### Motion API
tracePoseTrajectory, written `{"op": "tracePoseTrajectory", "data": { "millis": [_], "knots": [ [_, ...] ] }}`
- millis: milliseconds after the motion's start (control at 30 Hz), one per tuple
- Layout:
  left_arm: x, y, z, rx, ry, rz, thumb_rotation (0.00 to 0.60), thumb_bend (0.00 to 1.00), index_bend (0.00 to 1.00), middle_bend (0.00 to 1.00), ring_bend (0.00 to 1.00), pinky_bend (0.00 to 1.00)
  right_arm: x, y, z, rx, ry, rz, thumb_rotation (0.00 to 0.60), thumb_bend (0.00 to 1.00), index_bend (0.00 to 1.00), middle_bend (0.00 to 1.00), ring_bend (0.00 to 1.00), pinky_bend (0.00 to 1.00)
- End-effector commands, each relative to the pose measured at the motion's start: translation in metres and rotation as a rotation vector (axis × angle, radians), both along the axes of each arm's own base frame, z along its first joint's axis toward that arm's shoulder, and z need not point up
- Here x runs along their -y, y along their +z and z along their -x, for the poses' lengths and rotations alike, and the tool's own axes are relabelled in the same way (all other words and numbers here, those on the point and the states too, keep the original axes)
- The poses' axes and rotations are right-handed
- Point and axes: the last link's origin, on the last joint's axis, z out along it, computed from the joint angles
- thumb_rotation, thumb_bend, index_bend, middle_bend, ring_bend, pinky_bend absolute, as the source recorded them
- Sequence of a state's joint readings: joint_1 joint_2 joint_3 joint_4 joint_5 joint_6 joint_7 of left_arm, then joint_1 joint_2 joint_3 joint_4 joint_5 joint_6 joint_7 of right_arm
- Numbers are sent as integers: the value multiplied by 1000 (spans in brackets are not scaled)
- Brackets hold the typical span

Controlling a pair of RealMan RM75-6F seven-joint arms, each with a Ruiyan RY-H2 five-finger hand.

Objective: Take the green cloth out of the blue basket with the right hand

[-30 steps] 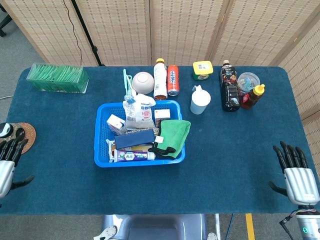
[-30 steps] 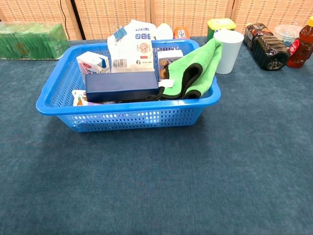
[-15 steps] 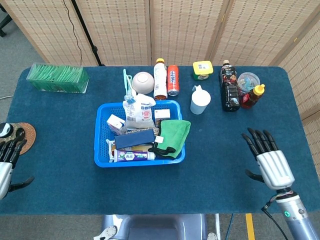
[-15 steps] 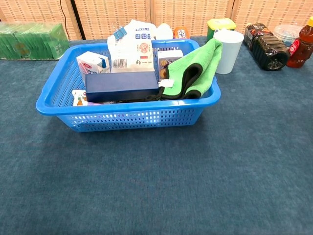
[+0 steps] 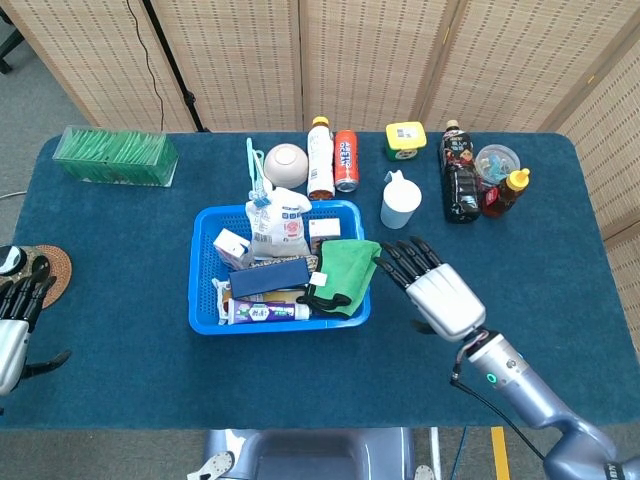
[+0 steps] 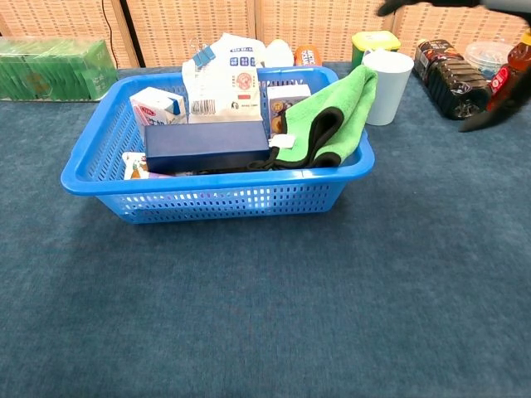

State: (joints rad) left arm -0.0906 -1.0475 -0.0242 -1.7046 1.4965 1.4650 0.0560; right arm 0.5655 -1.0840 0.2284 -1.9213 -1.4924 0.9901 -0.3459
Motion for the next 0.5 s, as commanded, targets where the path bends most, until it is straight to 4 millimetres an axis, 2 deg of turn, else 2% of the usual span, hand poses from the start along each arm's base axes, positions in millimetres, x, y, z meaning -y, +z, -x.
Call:
{"op": "tracePoseTrajectory", "data": {
  "millis": [33,267,500],
  "knots": [
    [0,0,0,-1,2,-1,600,60,0,0,0,0,10,-12,-20,-20,26,-13,600,0,0,0,0,1],
    [0,-2,1,-10,7,6,600,60,0,0,0,0,34,-36,-28,-102,1,-28,600,0,35,0,0,58],
    [-1,0,3,-3,13,-2,600,60,0,0,0,0,41,-47,-34,-106,-7,-23,600,0,102,20,0,109]
  ]
}}
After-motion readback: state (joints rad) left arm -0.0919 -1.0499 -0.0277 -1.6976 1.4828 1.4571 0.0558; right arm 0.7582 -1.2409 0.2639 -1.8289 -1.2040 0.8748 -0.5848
